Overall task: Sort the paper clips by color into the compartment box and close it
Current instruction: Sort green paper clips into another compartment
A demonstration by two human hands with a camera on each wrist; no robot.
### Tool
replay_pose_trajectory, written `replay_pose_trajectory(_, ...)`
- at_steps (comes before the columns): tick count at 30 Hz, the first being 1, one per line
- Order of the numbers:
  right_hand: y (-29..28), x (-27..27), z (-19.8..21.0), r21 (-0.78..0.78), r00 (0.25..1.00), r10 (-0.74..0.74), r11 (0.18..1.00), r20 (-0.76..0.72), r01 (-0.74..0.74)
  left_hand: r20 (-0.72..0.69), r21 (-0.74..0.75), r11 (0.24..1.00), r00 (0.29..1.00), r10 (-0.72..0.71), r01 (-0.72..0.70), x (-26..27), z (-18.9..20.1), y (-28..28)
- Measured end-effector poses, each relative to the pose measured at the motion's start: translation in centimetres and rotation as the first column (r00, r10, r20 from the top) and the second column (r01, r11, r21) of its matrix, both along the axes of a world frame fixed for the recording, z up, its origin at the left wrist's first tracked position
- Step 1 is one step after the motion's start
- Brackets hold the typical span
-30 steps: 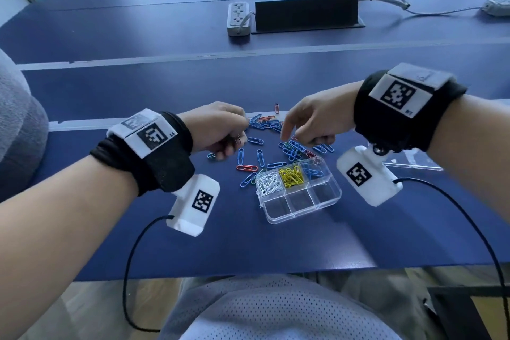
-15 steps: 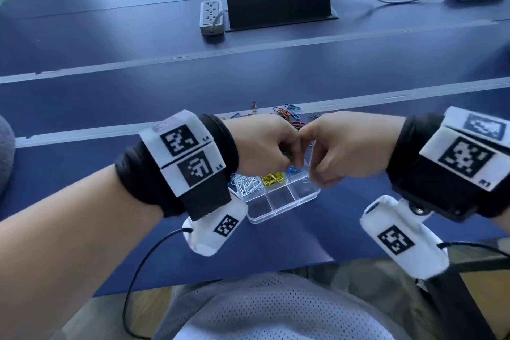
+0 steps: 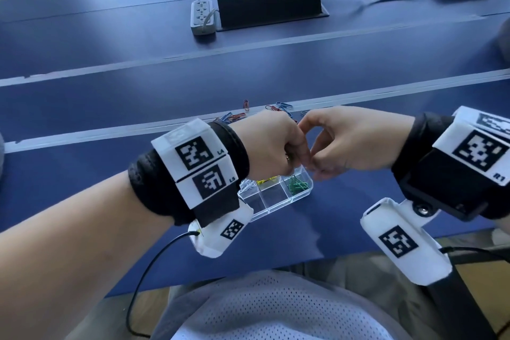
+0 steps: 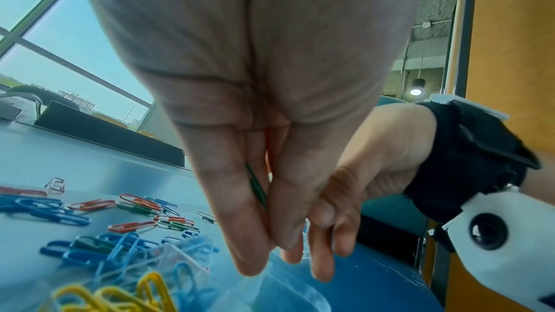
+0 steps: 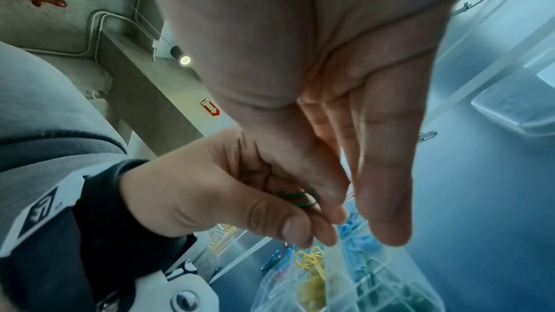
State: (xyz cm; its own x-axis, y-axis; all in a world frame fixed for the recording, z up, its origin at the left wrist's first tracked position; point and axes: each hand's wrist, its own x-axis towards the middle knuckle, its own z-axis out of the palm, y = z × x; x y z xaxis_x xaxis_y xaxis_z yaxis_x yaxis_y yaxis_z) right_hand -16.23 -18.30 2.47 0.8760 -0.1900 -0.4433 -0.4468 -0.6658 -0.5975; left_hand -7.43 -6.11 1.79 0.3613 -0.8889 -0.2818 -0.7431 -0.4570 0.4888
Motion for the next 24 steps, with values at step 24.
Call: replay_pose_trajectory(24,0.0,0.2,-1.6,-0.316,0.923,0.352,0.868,-0.153,-0.383,-0.04,-0.267,0.949,0.986,0.162,-0.166,2.2,-1.1,2.9)
